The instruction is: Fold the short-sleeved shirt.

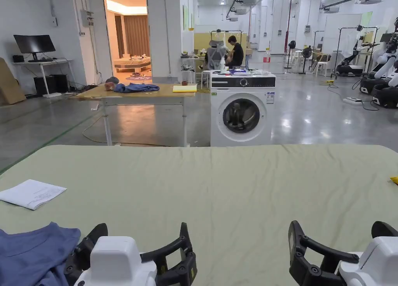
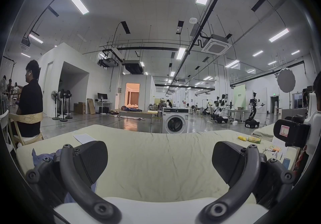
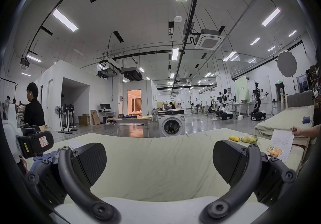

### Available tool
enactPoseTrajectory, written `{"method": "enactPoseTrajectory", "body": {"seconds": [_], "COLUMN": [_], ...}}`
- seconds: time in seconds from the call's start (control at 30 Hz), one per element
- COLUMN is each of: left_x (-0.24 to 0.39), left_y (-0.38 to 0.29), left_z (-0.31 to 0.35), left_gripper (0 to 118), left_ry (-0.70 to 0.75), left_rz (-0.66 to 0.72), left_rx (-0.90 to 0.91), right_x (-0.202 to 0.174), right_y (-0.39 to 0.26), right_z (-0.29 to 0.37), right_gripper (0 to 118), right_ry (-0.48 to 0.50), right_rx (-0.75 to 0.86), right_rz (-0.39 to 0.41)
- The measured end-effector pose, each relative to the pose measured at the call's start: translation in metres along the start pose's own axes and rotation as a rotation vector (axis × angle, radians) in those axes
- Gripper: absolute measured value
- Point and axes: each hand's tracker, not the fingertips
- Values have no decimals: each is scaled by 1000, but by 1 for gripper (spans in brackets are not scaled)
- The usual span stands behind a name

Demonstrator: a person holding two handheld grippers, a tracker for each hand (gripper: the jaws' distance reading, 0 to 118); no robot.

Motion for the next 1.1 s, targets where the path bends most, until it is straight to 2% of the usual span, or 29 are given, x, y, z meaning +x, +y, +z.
{"method": "enactPoseTrajectory", "body": {"seconds": [0.37,0.5,0.77,1.0,1.03,1.1], "left_x": [-9,-7,-10,-8,-6,1], "left_y": [-3,-6,-6,-6,-6,-6], "left_z": [-1,-1,-1,-2,-2,-3], "left_gripper": [110,110,110,110,110,110], "left_ry": [8,49,22,20,26,72], "left_rz": [17,-33,-12,-48,-66,-225], "left_rx": [-19,-2,-10,-5,0,31], "right_x": [1,0,0,-1,1,12], "right_y": [-2,-3,-5,-3,-4,-8], "right_z": [0,0,-2,-4,-4,-5], "right_gripper": [118,118,118,118,118,118], "right_ry": [-1,-4,-4,0,0,11], "right_rx": [-9,-12,-22,-14,-8,1], "right_rz": [14,20,15,5,-18,-197]}}
